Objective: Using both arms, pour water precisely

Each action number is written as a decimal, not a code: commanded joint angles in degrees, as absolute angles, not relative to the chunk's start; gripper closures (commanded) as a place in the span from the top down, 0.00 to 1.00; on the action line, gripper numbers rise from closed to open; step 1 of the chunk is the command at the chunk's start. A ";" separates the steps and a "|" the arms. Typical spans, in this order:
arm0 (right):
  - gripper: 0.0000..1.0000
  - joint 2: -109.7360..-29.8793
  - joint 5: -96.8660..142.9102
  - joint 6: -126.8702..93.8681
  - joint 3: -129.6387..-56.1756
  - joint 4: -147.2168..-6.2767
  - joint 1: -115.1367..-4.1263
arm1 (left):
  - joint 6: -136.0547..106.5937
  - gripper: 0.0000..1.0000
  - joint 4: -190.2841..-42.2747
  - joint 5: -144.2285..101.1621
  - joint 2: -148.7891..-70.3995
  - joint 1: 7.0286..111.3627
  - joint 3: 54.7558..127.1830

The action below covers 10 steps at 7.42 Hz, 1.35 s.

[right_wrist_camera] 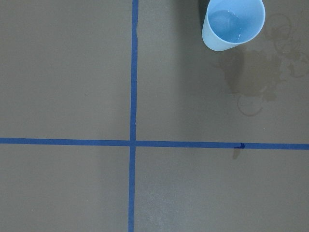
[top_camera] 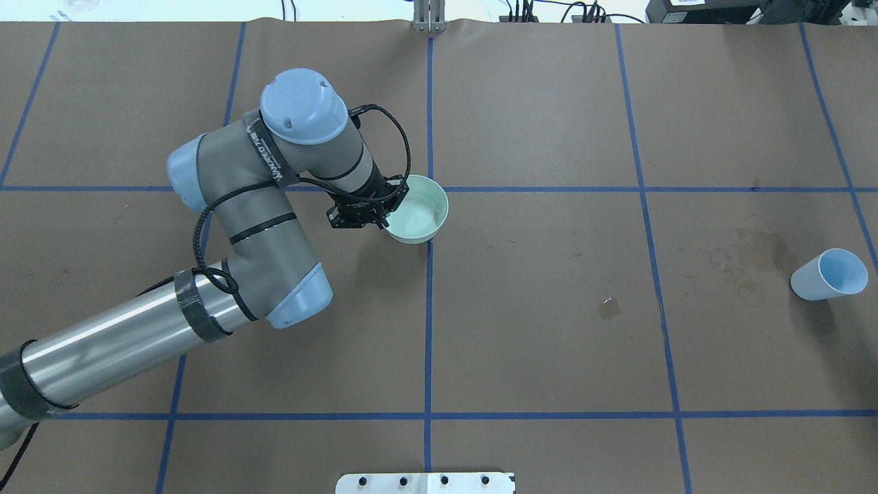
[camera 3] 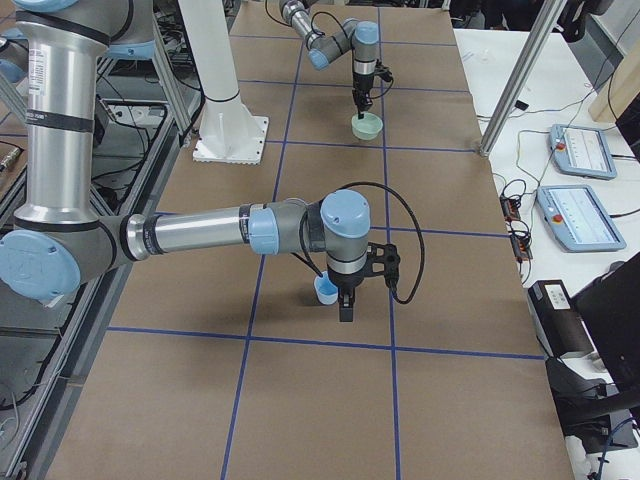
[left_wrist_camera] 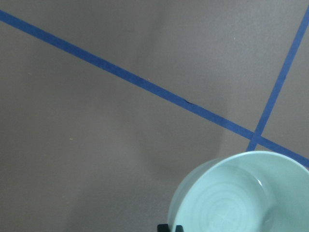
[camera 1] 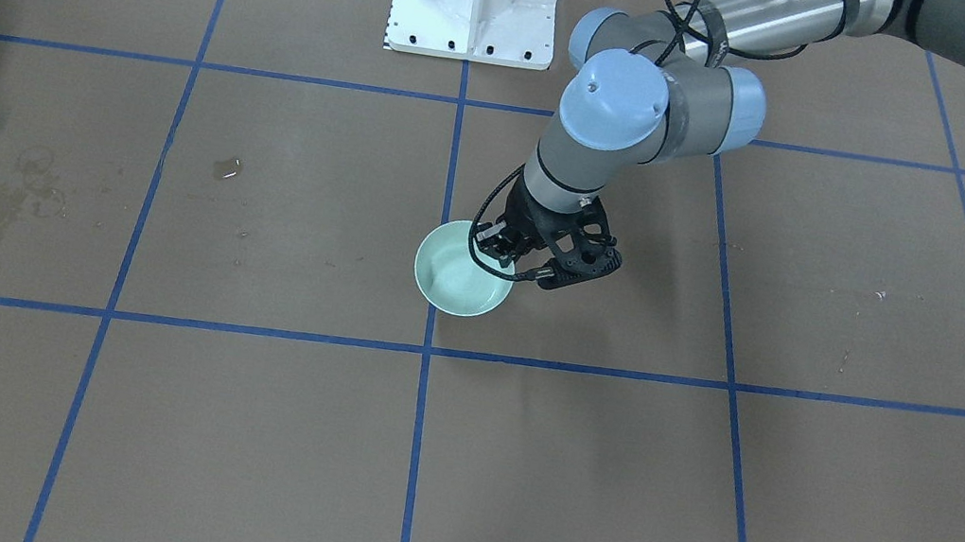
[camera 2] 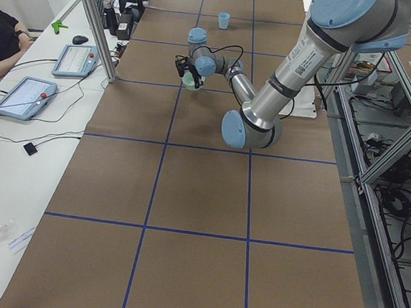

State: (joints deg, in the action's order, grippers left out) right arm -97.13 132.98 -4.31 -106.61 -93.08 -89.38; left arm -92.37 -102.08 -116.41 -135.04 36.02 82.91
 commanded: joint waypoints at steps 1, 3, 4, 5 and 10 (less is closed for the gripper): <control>1.00 -97.21 132.98 -4.31 -106.61 -93.08 -89.38 | -92.73 0.00 -103.09 -115.40 -137.72 34.81 78.76; 1.00 -97.12 132.98 -4.31 -106.52 -93.08 -89.38 | -92.72 0.00 -103.27 -115.40 -137.64 34.19 78.49; 1.00 -97.12 132.98 -4.31 -106.52 -93.08 -89.38 | -92.64 0.03 -103.27 -115.40 -137.64 34.10 78.05; 1.00 -97.21 132.98 -4.31 -106.61 -93.08 -89.38 | -92.46 0.18 -104.14 -114.62 -137.46 33.93 77.70; 1.00 -97.12 132.98 -4.31 -107.05 -93.08 -89.38 | -92.02 1.00 -104.86 -113.55 -137.37 35.76 81.44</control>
State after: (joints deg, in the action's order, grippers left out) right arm -97.13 132.98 -4.31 -106.79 -93.07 -89.39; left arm -92.10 -105.29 -113.40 -137.38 34.35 78.74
